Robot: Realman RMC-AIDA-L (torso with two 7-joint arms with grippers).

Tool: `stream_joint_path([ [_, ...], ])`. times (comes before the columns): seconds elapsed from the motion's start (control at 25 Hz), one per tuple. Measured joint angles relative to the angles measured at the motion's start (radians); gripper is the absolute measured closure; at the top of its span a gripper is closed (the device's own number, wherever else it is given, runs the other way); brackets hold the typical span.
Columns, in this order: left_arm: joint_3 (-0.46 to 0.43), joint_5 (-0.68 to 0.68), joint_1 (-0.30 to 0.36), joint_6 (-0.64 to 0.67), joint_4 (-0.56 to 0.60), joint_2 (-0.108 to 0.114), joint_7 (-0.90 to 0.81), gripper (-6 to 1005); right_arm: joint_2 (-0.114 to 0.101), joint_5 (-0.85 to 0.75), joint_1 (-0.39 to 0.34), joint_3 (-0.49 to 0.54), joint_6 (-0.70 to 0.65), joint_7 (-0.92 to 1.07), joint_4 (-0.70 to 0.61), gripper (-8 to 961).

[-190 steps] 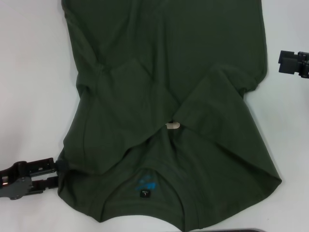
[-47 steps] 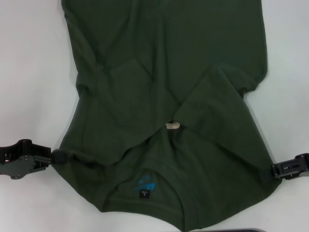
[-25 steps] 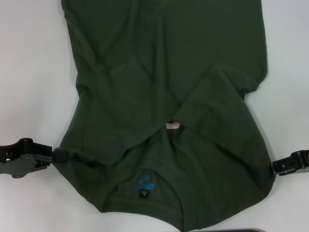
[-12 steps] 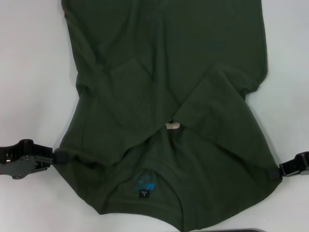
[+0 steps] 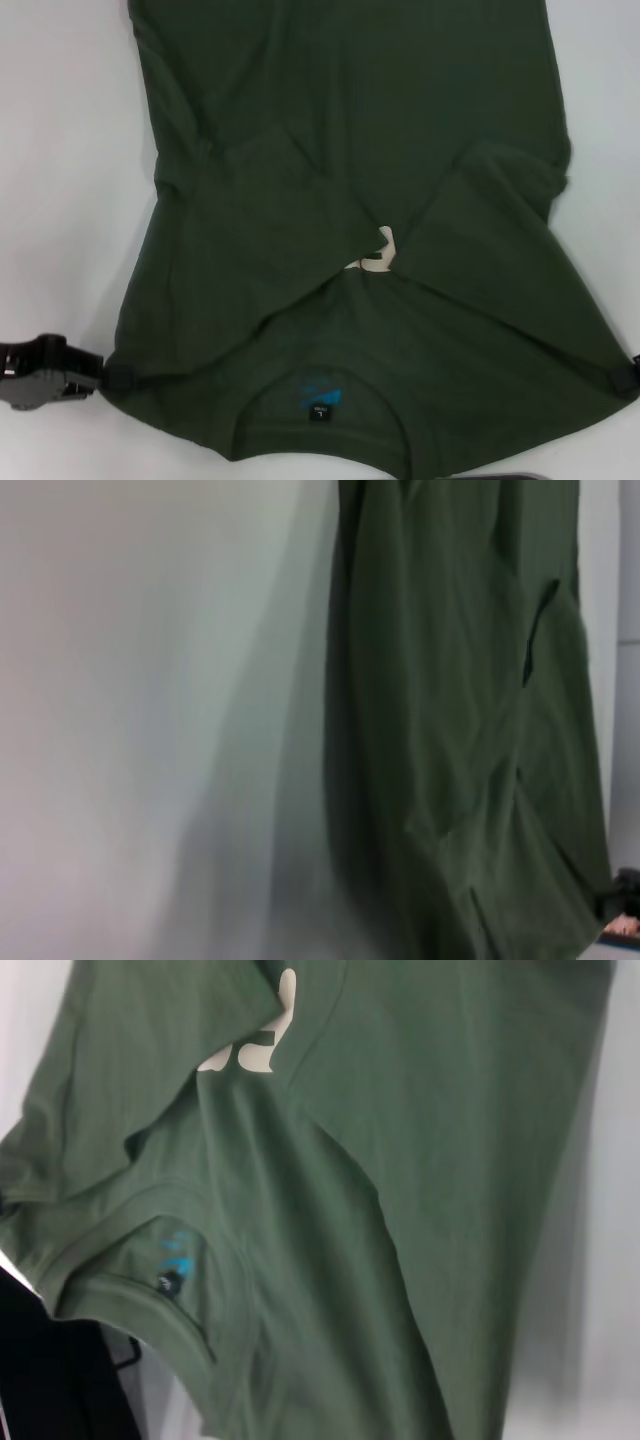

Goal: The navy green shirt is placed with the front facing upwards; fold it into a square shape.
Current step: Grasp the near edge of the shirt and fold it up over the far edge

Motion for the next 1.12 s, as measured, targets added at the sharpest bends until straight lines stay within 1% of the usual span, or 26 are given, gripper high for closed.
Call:
stream_joint_path([
  [0.16, 0.002, 0.055, 0.001, 0.012, 0.0, -0.002, 0.004, 958, -0.002, -0.012, -0.001, -0.002, -0.015, 0.002, -0.013, 924],
  [0.52, 0.029, 0.098, 0.004, 0.035, 0.0, -0.01, 0.015, 958, -0.001, -0.051, 0.005, -0.006, -0.022, 0.001, -0.014, 926],
  [0.8, 0.052, 0.113, 0.012, 0.044, -0.005, -0.013, 0.017, 958, -0.007, -0.055, 0.008, -0.007, -0.028, 0.002, -0.016, 925],
  [1.12, 0.043, 0.097, 0.015, 0.066, -0.011, -0.012, 0.033, 959, -0.008, -0.055, 0.015, -0.002, -0.044, -0.002, -0.026, 924],
])
